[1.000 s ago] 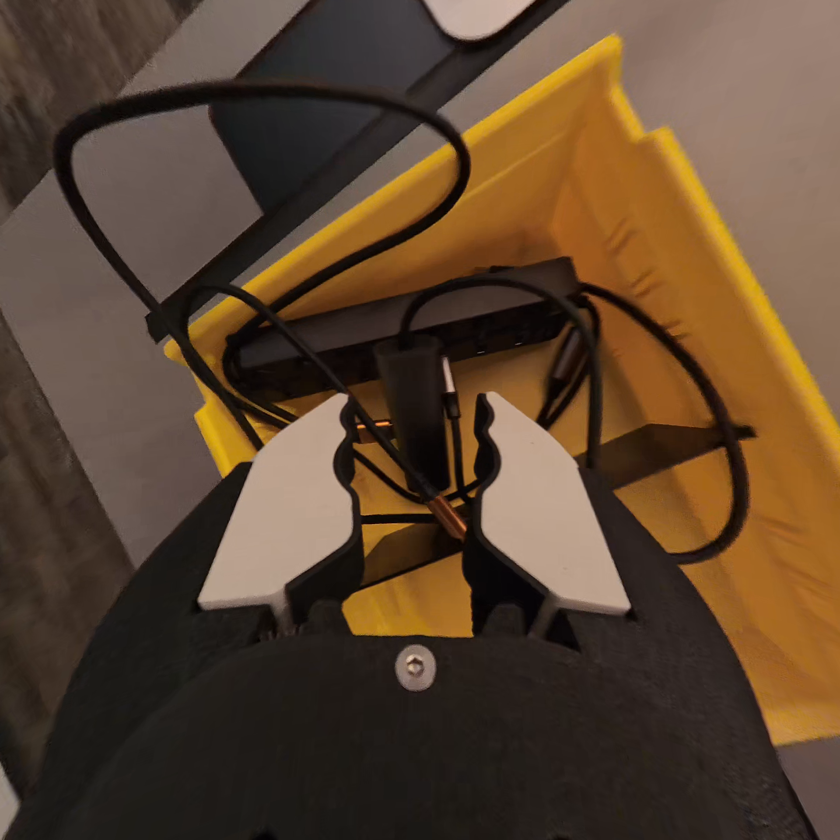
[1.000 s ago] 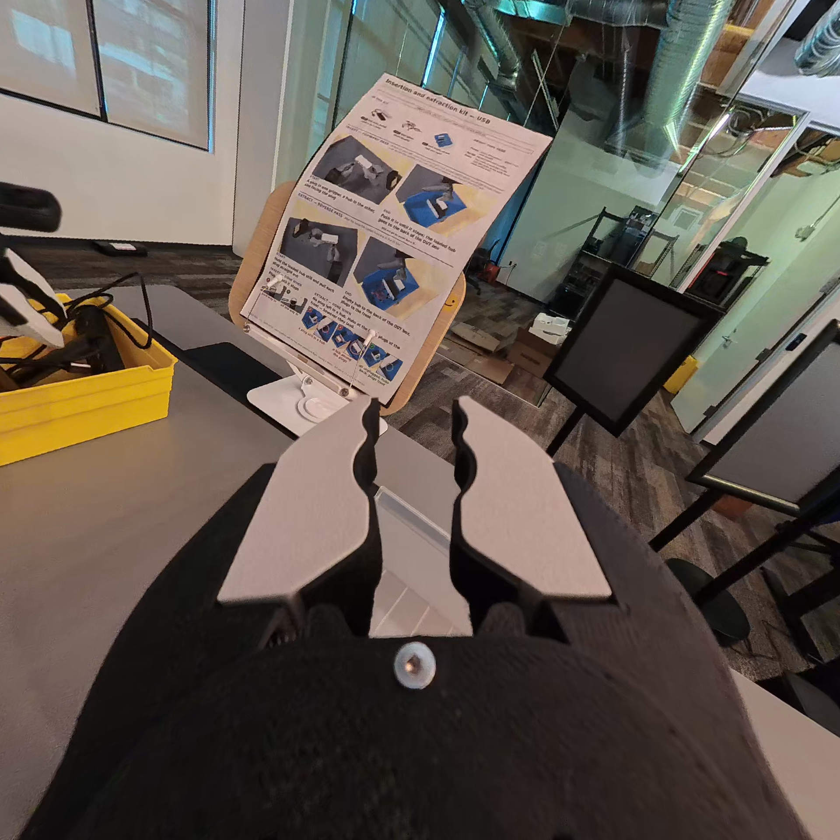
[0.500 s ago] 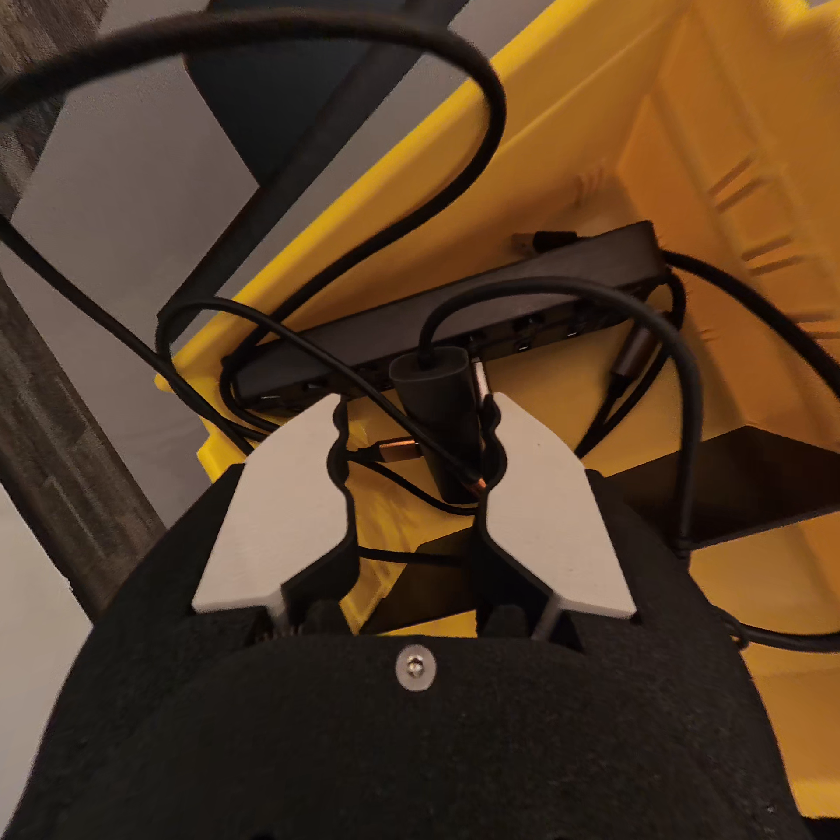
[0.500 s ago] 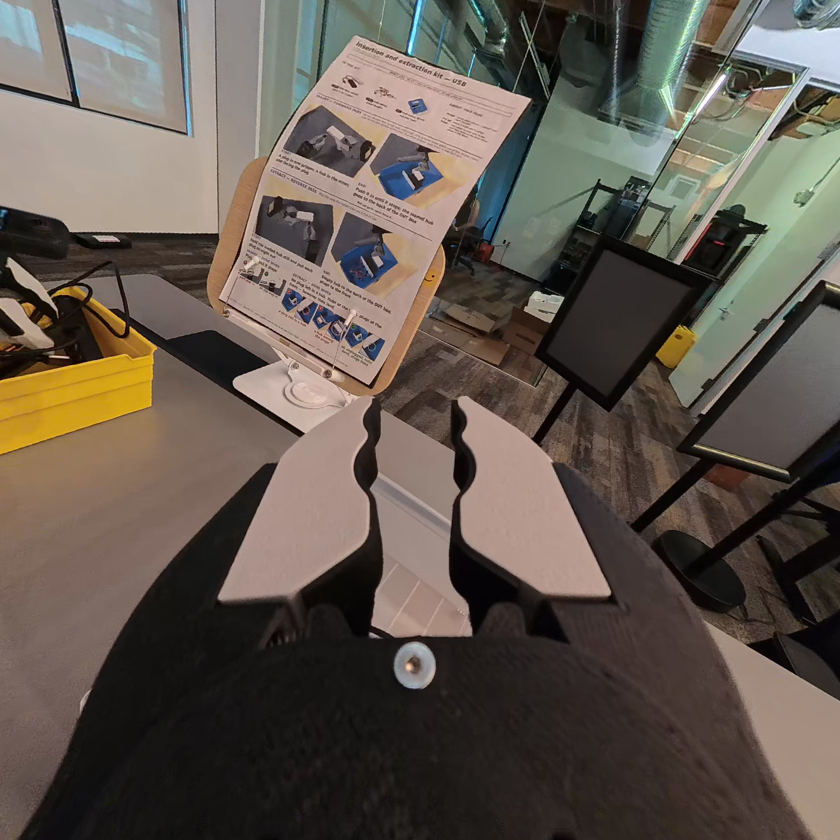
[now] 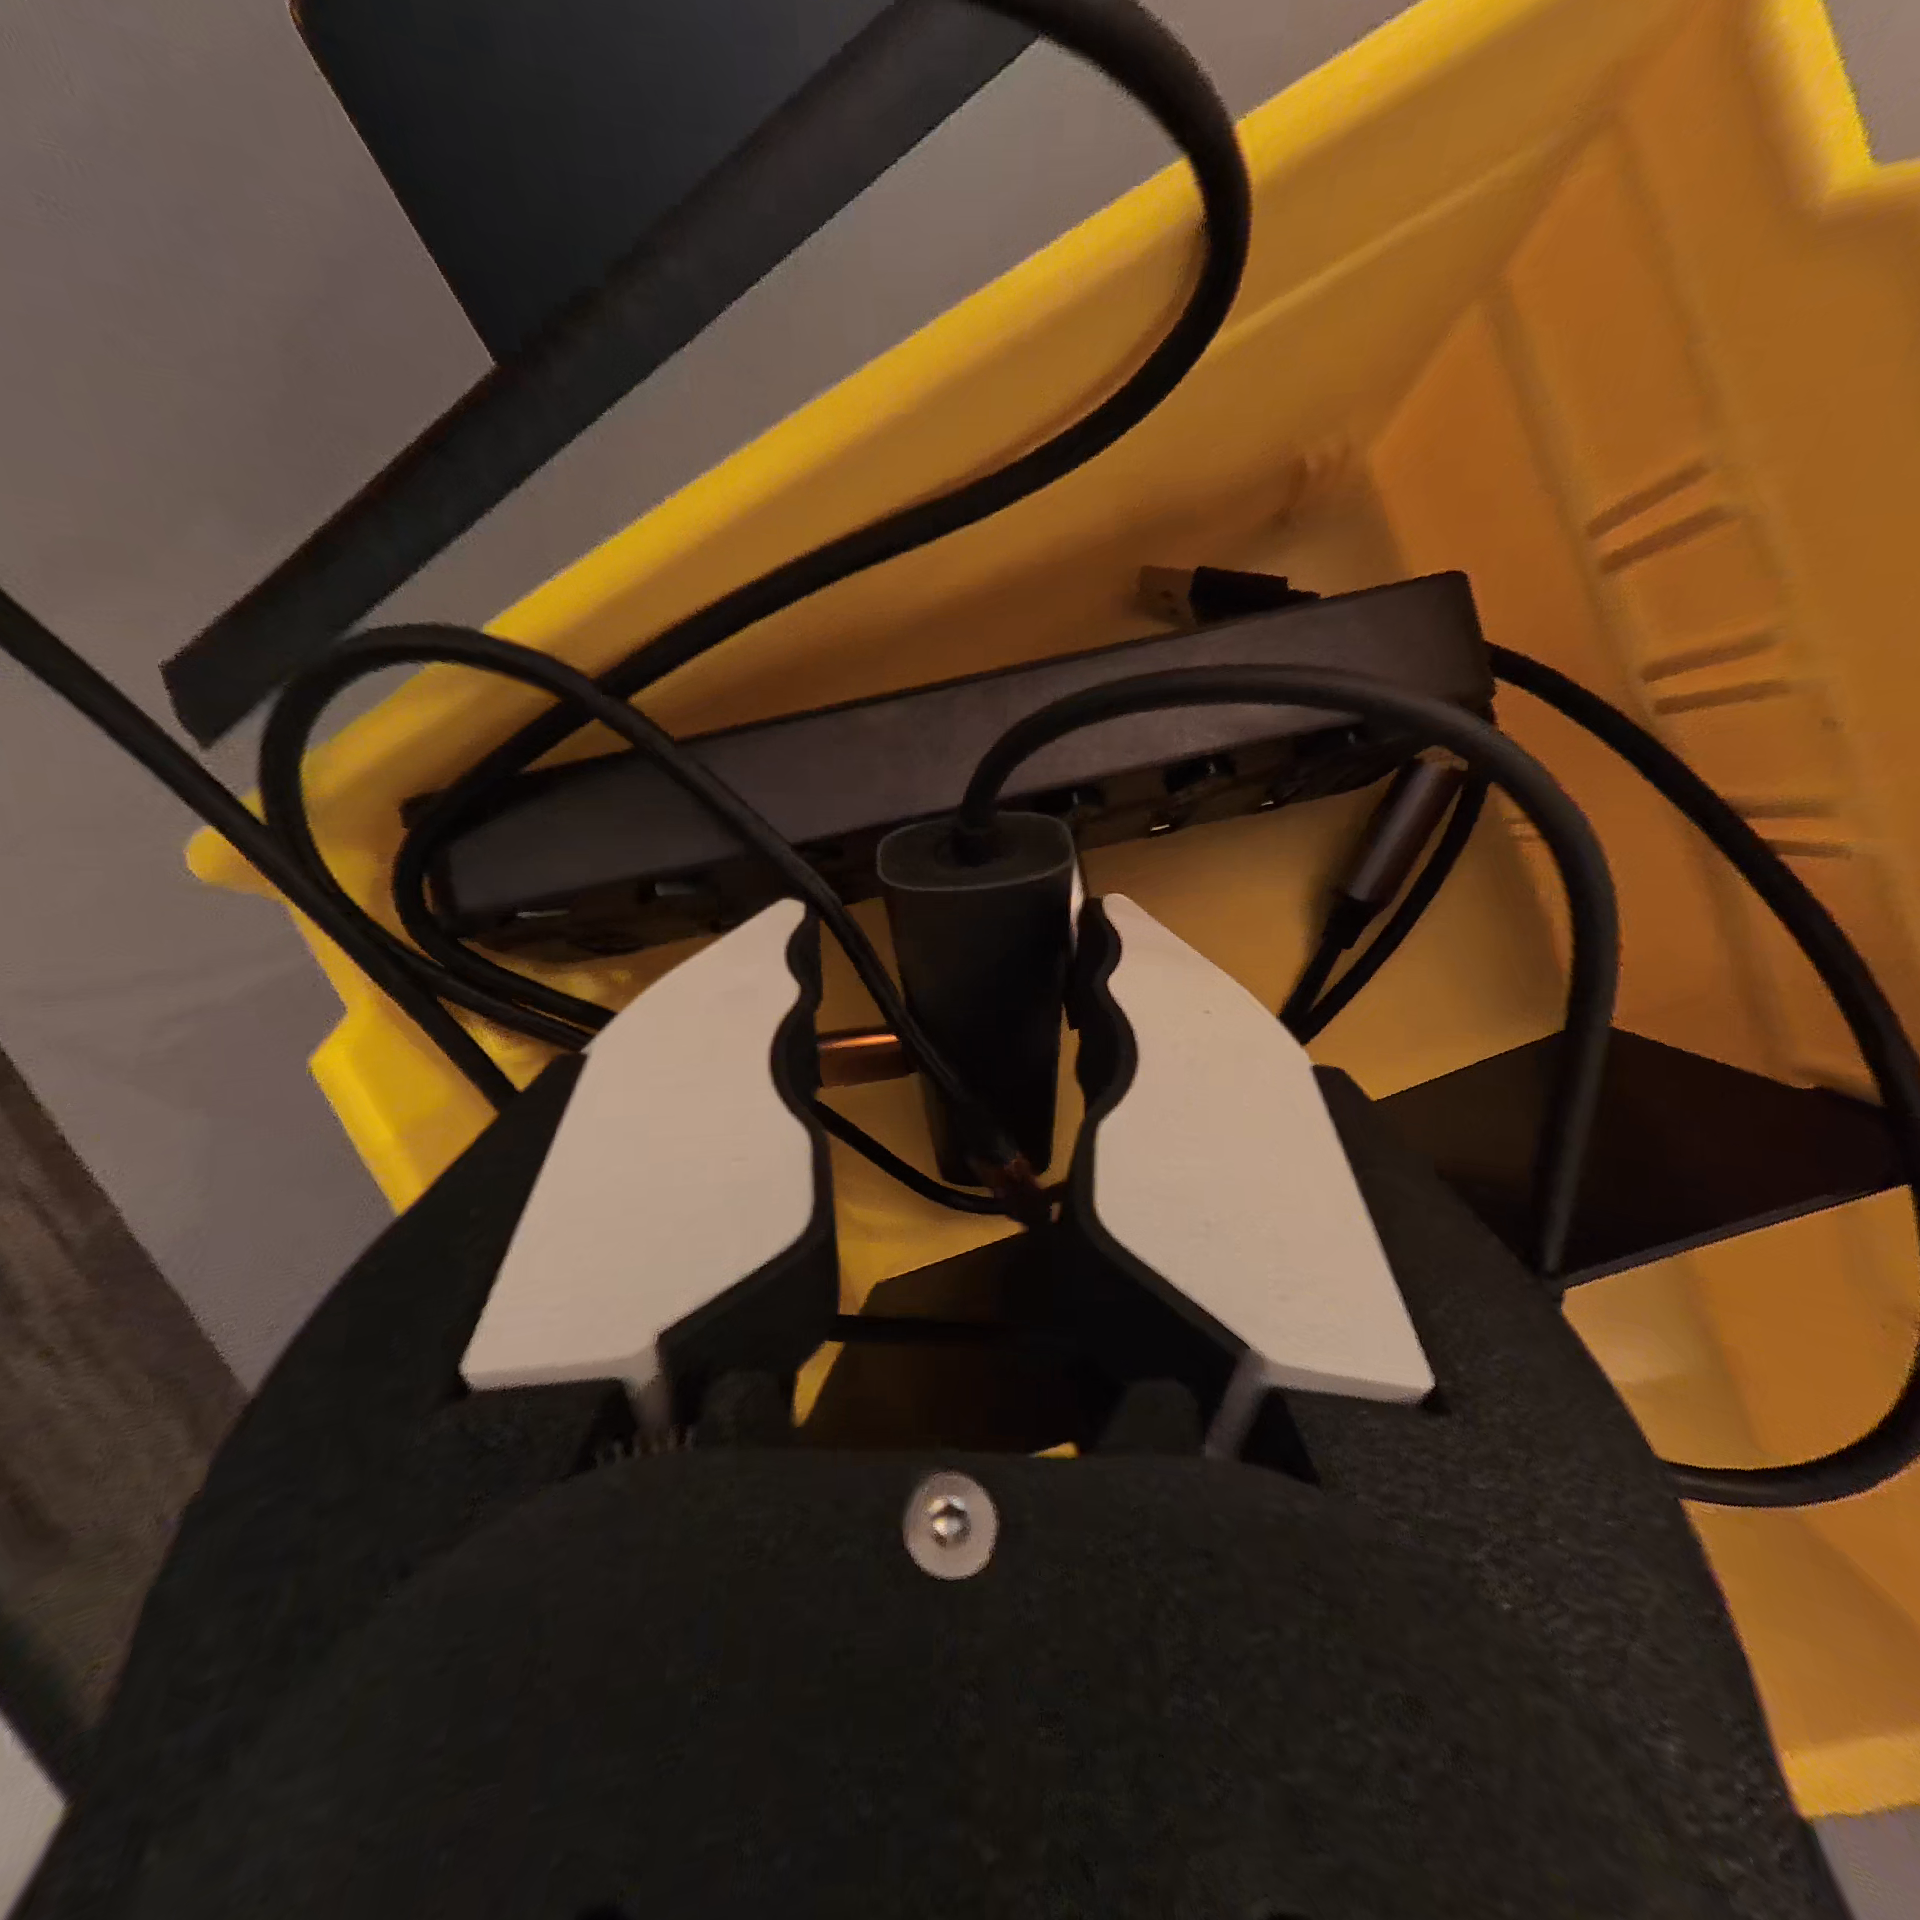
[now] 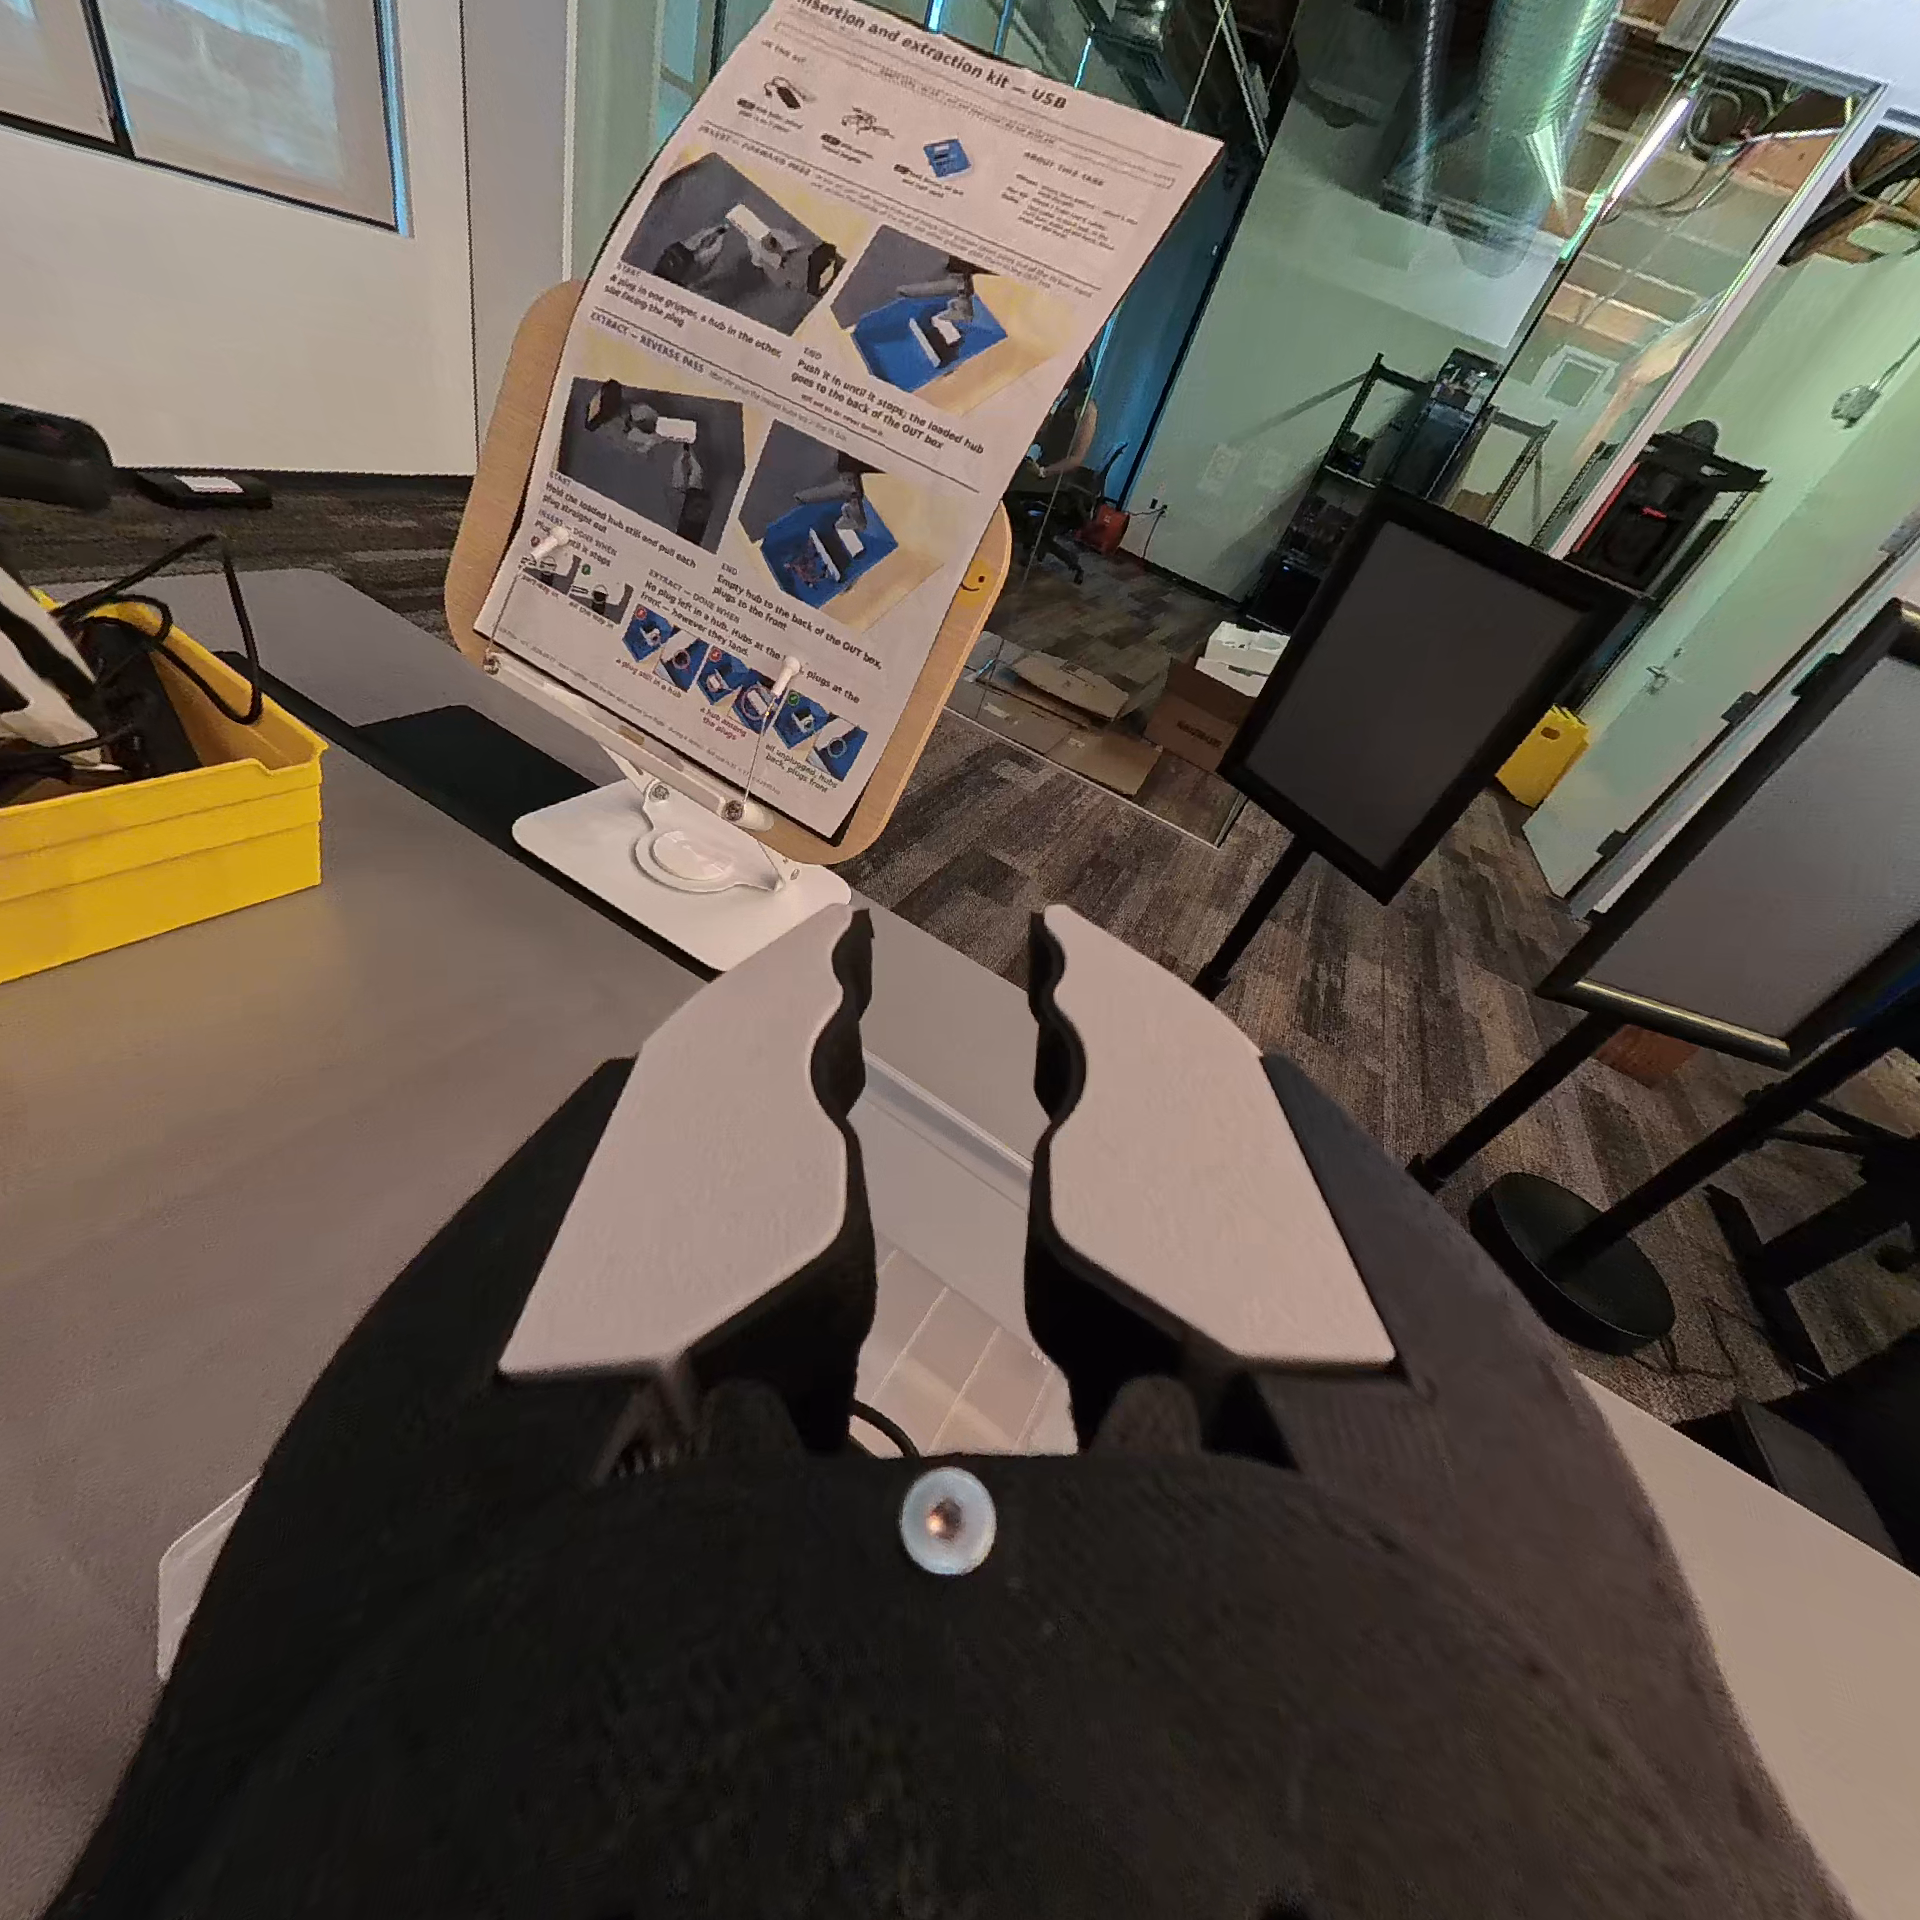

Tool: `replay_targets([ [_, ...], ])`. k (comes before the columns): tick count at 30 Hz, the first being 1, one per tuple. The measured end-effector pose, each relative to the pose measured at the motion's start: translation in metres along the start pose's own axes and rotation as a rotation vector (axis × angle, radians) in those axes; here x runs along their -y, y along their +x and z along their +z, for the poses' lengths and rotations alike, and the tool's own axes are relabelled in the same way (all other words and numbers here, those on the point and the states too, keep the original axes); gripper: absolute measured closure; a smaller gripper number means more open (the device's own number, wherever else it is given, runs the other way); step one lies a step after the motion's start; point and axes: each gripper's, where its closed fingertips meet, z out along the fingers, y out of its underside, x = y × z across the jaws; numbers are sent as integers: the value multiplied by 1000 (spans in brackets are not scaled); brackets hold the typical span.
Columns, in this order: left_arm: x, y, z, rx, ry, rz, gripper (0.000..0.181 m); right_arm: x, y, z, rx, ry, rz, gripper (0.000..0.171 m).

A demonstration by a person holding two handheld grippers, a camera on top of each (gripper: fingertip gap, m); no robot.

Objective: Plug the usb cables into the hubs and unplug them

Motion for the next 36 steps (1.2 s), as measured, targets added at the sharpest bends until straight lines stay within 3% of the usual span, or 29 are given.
replay_targets([
  [8, 0, -2, -6, 27, 40, -18, 144, -5, -3, 3, 4, -31, -32, 142],
  [17, 24, -9, -56, 70, 233, -15, 145, -13, -1, 7, 2, -65, -43, 143],
  [28, 69, 9, -147, 99, 459, 57, 145, -17, -6, 12, 16, -90, -66, 143],
  [36, 114, 69, -234, -61, 689, 174, 145, 0, -12, 14, 8, 6, -74, 143],
])
